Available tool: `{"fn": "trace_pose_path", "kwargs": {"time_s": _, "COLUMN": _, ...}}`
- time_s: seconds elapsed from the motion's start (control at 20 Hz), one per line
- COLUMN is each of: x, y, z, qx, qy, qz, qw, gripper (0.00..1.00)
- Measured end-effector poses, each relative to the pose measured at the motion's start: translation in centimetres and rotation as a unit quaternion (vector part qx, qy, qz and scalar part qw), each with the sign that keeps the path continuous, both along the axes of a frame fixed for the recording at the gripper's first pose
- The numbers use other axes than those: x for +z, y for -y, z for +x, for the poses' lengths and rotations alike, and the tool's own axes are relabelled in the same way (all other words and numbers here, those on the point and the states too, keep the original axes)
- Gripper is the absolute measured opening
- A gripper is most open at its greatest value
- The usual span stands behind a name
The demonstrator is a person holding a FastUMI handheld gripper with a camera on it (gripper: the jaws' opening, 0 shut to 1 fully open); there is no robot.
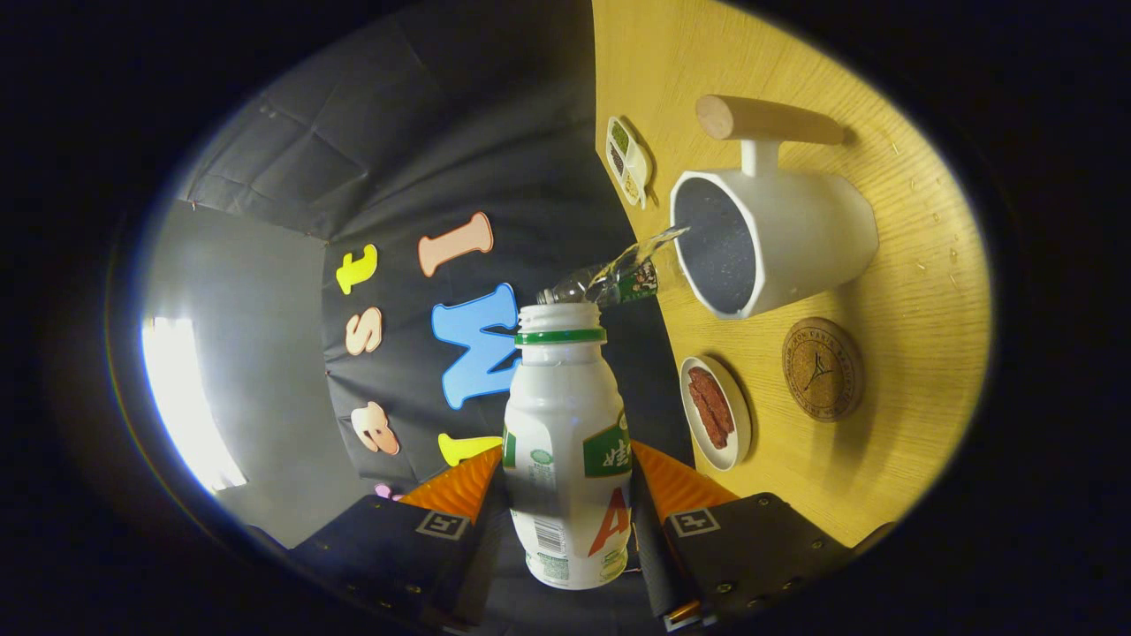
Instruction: Take the bottle from table, then pour the juice into the cup, finally place the bottle on the coaster
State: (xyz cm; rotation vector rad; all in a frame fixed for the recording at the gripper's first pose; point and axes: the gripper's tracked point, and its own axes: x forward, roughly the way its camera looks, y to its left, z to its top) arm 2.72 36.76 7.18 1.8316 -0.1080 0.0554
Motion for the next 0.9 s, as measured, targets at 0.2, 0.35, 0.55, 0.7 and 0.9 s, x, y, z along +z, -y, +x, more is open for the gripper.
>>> {"fn": "trace_pose_path", "kwargs": {"time_s": 0.2, "x": 0.69, "y": -0.09, "z": -0.02, "qx": 0.001, "qy": 0.006, "qz": 0.012, "qw": 1.0, "gripper": 0.67}}
{"fn": "trace_pose_path", "kwargs": {"time_s": 0.35, "x": 0.83, "y": 0.0, "z": 0.0, "qx": 0.0, "qy": 0.007, "qz": 0.02, "qw": 1.0, "gripper": 0.67}}
{"fn": "trace_pose_path", "kwargs": {"time_s": 0.55, "x": 0.87, "y": 0.06, "z": -0.02, "qx": -0.002, "qy": 0.006, "qz": 0.04, "qw": 0.999, "gripper": 0.67}}
{"fn": "trace_pose_path", "kwargs": {"time_s": 0.7, "x": 0.91, "y": 0.22, "z": 0.28, "qx": -0.004, "qy": 0.007, "qz": 0.061, "qw": 0.998, "gripper": 0.67}}
{"fn": "trace_pose_path", "kwargs": {"time_s": 0.9, "x": 0.83, "y": 0.72, "z": 0.54, "qx": -0.01, "qy": 0.008, "qz": 0.075, "qw": 0.997, "gripper": 0.67}}
